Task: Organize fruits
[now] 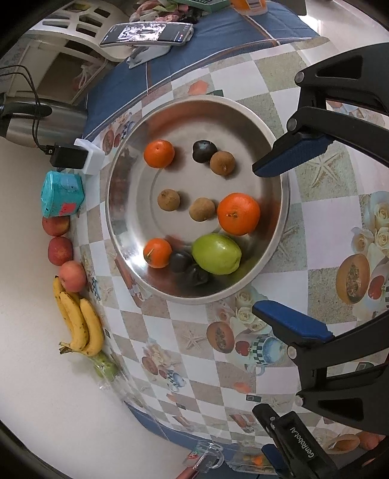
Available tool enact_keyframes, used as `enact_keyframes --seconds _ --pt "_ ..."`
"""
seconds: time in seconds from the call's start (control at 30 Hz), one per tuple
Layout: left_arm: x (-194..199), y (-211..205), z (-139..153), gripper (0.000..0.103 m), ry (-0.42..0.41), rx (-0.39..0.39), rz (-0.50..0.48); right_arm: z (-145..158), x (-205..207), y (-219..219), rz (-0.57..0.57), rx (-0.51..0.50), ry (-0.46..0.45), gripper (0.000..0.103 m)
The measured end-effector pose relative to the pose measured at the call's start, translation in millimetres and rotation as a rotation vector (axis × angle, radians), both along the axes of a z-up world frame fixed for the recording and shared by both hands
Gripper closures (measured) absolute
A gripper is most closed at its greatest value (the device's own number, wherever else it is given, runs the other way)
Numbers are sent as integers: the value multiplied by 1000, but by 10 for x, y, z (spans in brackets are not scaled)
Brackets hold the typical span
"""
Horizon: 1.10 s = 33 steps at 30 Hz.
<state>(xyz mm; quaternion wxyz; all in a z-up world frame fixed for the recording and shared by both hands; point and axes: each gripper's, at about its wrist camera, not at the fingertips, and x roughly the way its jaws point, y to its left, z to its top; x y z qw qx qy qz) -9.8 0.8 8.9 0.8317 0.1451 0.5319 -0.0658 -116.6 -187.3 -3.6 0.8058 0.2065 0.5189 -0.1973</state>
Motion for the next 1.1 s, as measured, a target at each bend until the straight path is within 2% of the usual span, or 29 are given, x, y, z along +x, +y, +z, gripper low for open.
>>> enact_keyframes --seconds 1.1 --pt "-13 -18 -59 6 41 -20 -2 -21 28 36 10 1 14 18"
